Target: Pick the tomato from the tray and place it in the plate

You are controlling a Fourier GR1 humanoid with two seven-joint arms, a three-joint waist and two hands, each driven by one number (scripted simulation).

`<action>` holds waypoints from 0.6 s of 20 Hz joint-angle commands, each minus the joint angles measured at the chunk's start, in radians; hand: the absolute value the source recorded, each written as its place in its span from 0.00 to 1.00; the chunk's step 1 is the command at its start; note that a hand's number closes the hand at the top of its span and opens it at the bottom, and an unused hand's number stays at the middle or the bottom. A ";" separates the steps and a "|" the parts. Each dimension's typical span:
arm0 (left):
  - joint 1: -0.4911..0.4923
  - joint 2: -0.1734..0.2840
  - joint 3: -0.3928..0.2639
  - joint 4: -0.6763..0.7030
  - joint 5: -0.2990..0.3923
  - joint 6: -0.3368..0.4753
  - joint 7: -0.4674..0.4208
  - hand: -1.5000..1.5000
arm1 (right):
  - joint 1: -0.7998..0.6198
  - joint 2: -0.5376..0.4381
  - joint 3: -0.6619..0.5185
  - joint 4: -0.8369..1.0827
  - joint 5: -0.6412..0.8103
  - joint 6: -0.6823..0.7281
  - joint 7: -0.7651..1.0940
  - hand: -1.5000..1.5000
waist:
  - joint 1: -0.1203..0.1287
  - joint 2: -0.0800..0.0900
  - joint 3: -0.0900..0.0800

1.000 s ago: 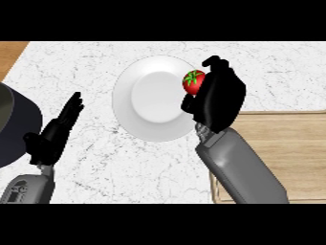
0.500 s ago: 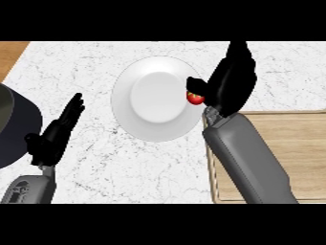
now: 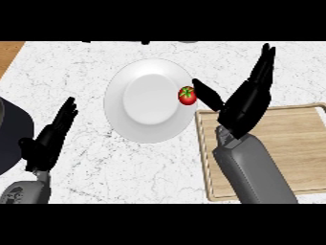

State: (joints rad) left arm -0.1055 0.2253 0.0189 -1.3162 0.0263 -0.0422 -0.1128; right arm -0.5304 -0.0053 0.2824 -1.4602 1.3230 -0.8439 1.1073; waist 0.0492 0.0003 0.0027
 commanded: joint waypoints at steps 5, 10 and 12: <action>0.054 0.010 0.026 -0.029 0.005 0.010 -0.023 0.50 | 0.351 0.005 0.270 -0.106 0.070 -0.357 0.154 0.00 | -0.037 -0.005 -0.002; 0.064 0.015 0.033 0.006 -0.003 0.001 -0.048 0.50 | 0.564 0.005 0.393 -0.271 0.135 -0.356 0.107 0.00 | -0.062 -0.005 -0.003; 0.033 -0.008 0.030 0.027 -0.017 0.026 -0.045 0.50 | 0.610 0.005 0.408 -0.184 0.167 -0.449 0.094 0.00 | -0.057 -0.001 -0.003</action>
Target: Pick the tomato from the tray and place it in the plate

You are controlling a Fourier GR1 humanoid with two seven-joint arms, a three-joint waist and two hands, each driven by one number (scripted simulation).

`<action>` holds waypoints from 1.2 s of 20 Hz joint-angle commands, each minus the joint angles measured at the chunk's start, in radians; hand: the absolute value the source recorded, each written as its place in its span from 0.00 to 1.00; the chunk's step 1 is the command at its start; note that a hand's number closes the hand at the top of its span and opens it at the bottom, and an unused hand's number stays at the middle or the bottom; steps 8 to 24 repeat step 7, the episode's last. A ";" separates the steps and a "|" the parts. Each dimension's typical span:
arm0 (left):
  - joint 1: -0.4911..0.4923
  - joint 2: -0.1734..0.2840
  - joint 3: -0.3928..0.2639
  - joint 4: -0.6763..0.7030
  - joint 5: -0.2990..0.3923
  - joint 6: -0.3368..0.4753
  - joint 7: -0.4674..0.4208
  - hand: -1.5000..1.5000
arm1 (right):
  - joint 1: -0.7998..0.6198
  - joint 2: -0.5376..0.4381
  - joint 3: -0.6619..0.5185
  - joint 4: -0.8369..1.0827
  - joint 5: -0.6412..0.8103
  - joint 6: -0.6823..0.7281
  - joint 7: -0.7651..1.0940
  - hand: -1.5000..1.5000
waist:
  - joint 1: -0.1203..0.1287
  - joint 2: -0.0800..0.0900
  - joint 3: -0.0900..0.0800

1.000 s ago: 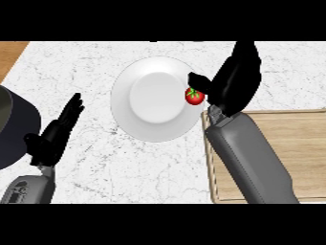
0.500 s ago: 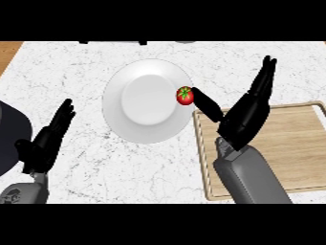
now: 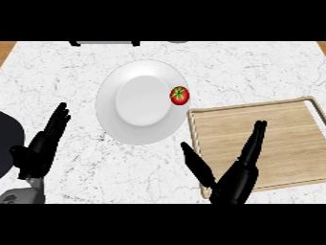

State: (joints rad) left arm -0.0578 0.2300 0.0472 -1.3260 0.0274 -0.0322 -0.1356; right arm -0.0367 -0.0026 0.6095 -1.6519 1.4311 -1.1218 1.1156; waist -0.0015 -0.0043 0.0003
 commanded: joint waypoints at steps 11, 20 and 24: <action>0.012 -0.022 -0.006 -0.067 -0.010 0.003 0.055 0.50 | 0.251 0.003 0.095 -0.053 0.123 -0.195 0.037 0.00 | -0.003 0.003 0.000; 0.012 -0.022 -0.006 -0.067 -0.010 0.003 0.055 0.50 | 0.251 0.003 0.095 -0.053 0.123 -0.195 0.037 0.00 | -0.003 0.003 0.000; 0.012 -0.022 -0.006 -0.067 -0.010 0.003 0.055 0.50 | 0.251 0.003 0.095 -0.053 0.123 -0.195 0.037 0.00 | -0.003 0.003 0.000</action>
